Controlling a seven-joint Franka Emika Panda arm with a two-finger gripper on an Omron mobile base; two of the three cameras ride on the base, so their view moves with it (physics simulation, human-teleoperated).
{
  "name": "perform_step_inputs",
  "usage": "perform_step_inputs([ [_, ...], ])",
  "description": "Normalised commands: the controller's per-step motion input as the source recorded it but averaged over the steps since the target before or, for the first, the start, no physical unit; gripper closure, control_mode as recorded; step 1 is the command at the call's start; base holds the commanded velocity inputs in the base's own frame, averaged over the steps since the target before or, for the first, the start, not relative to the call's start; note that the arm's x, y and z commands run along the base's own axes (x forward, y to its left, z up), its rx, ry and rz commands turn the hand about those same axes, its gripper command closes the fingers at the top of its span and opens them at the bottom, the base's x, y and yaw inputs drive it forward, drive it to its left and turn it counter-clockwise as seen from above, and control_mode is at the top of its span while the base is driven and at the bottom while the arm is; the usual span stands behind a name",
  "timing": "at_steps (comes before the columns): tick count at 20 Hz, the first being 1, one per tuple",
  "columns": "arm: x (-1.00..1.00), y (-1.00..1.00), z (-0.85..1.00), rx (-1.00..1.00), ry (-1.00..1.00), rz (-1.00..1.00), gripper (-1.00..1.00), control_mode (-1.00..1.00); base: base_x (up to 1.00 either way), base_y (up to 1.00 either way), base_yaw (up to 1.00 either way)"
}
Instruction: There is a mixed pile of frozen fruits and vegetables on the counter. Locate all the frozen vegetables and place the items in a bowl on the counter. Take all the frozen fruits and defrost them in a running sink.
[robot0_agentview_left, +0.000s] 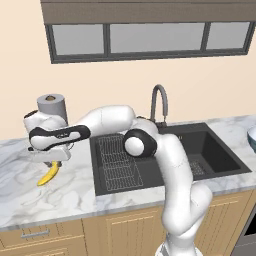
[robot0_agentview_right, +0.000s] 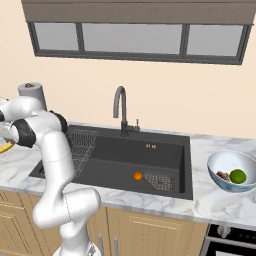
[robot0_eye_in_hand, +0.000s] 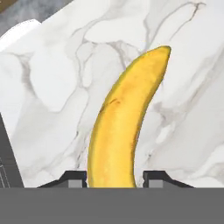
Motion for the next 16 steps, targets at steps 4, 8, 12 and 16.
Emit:
perform_step_inputs([
  [4,-0.25,-0.88,0.2,0.06,-0.13,-0.04,1.0,-1.0,0.0,0.0,0.0],
  [8,-0.24,-1.0,0.03,0.14,-0.1,0.0,1.0,-1.0,0.0,0.0,0.0],
  [12,-0.15,-1.0,0.01,0.19,-0.05,0.0,1.0,-1.0,0.0,0.0,0.0],
  [16,0.0,-0.88,0.06,0.32,0.01,0.0,1.0,-1.0,0.0,0.0,0.0],
])
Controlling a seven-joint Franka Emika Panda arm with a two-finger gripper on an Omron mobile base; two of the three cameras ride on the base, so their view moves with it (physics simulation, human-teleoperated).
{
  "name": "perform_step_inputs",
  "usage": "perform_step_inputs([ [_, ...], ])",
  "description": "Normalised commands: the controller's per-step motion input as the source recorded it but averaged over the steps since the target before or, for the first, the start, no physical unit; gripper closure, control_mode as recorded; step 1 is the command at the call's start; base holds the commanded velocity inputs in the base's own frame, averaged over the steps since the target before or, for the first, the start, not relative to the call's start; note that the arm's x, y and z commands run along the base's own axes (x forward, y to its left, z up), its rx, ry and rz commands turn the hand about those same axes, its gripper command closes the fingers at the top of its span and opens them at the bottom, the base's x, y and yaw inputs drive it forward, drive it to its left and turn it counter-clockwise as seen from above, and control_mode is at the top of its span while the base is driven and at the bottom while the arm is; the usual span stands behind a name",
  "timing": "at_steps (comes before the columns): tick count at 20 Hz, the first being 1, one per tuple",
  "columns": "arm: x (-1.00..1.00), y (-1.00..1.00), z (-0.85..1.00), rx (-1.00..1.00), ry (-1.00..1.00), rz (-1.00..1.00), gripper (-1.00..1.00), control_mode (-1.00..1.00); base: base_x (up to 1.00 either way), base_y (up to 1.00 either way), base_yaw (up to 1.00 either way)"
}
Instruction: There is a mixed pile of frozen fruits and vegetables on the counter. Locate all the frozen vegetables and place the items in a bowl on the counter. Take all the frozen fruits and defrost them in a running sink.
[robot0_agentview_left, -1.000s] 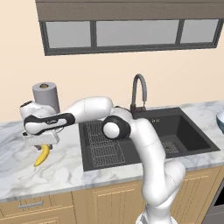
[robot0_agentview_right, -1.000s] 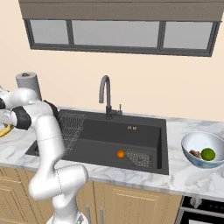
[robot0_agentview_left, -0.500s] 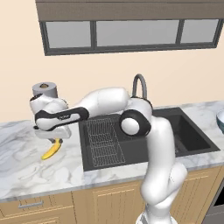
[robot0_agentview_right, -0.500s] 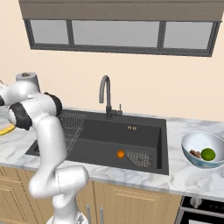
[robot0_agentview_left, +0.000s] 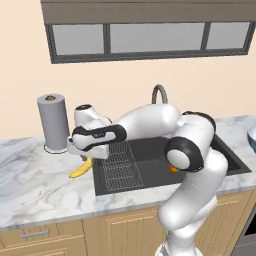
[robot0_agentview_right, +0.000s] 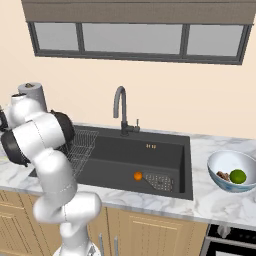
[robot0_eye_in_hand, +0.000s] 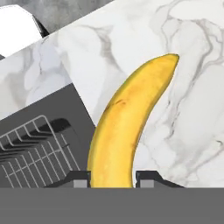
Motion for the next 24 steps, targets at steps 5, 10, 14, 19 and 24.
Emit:
perform_step_inputs([
  [5,0.04,-0.82,0.34,0.19,0.26,0.0,1.0,-1.0,0.0,0.0,0.0],
  [10,0.0,-0.75,0.11,0.05,0.3,-0.01,1.0,-1.0,0.0,0.0,0.0],
  [14,0.0,-0.78,0.0,-0.08,0.01,0.0,1.0,-1.0,0.0,0.0,0.0],
  [19,0.0,-0.91,-0.04,-0.06,0.0,0.0,1.0,-1.0,0.0,0.0,0.0],
  [24,0.0,-0.9,-0.14,-0.05,0.0,0.0,1.0,-1.0,0.0,0.0,0.0],
])
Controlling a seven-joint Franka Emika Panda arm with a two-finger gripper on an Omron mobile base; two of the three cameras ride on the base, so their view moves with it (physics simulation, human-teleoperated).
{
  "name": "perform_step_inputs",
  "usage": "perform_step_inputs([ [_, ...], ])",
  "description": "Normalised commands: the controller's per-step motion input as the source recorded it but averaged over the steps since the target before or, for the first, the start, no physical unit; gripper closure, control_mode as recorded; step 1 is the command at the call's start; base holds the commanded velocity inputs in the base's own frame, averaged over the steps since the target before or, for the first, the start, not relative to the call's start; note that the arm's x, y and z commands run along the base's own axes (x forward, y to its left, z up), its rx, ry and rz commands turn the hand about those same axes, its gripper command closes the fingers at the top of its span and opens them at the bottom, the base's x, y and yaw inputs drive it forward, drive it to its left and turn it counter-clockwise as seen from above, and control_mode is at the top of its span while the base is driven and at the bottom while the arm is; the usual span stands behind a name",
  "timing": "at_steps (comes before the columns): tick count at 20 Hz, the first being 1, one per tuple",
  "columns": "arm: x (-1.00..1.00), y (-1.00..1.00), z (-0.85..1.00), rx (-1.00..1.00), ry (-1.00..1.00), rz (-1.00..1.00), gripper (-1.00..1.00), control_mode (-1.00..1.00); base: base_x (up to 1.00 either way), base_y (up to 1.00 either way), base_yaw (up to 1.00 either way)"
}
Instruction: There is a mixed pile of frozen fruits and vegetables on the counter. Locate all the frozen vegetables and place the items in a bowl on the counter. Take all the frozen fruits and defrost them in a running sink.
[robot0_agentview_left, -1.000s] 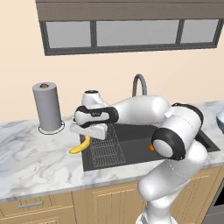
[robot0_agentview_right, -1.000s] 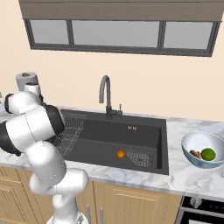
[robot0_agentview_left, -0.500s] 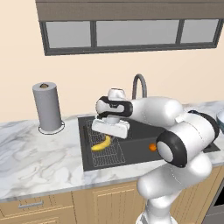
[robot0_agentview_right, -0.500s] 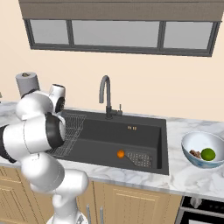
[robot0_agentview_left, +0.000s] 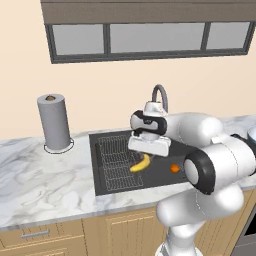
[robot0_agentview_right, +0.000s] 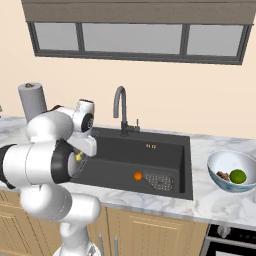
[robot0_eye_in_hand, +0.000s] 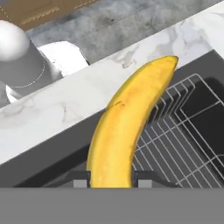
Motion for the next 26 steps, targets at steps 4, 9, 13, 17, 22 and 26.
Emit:
perform_step_inputs([
  [4,0.0,-0.98,-0.21,-0.04,0.0,0.01,1.0,-1.0,0.0,0.0,0.0],
  [9,0.04,-0.79,-0.11,-0.05,-0.03,0.0,1.0,-1.0,0.0,0.0,0.0],
  [13,0.12,-0.69,-0.08,-0.02,0.0,0.0,1.0,-1.0,0.0,0.0,0.0],
  [17,0.17,-0.66,-0.11,-0.01,0.0,0.0,1.0,-1.0,0.0,0.0,0.0],
  [22,0.17,-0.6,-0.1,0.0,0.0,0.0,1.0,-1.0,0.0,0.0,0.0],
  [26,0.22,-0.52,-0.29,0.0,-0.02,0.08,1.0,-1.0,0.0,0.0,0.0],
])
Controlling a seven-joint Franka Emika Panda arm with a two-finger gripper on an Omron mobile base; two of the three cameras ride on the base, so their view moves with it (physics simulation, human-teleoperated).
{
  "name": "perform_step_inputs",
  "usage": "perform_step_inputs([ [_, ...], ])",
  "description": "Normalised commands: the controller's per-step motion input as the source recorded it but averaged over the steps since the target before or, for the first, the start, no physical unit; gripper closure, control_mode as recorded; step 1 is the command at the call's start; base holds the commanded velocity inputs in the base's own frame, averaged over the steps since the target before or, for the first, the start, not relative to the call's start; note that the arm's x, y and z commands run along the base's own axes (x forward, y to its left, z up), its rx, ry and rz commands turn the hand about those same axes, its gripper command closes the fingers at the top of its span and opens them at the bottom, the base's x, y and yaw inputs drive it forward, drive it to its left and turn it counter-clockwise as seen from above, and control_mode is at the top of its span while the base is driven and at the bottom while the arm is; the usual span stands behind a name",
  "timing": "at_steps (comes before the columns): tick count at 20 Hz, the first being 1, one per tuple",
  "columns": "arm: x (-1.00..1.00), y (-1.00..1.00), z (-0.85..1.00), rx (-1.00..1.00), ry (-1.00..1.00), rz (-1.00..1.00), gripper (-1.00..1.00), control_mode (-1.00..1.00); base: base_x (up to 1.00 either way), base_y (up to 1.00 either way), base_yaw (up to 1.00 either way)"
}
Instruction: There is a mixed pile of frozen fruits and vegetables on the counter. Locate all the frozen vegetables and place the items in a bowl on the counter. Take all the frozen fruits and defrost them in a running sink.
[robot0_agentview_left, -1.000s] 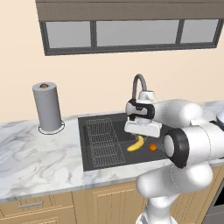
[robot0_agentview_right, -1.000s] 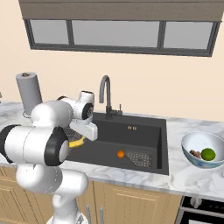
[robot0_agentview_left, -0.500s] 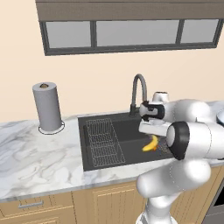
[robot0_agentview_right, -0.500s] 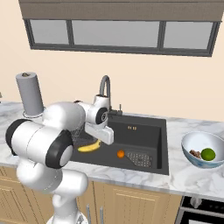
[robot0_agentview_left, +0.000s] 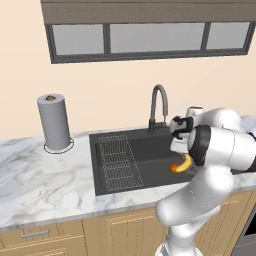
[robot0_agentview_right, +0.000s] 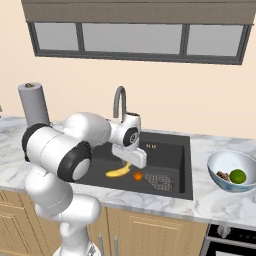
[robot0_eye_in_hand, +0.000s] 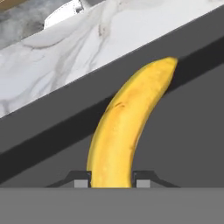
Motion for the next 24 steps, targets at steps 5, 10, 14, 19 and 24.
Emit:
perform_step_inputs([
  [5,0.47,-0.34,-0.35,0.01,0.01,0.09,1.0,-1.0,0.0,0.0,0.0],
  [10,0.48,-0.59,-0.39,0.0,0.0,0.03,1.0,-1.0,0.0,0.0,0.0],
  [14,0.41,-0.69,-0.38,0.01,0.0,0.0,1.0,-1.0,0.0,0.0,0.0],
  [19,0.42,-0.23,-0.55,-0.01,0.0,0.03,1.0,-1.0,0.0,0.0,0.0],
  [24,0.34,0.0,-0.6,-0.08,-0.02,0.0,1.0,-1.0,0.0,0.0,0.0],
])
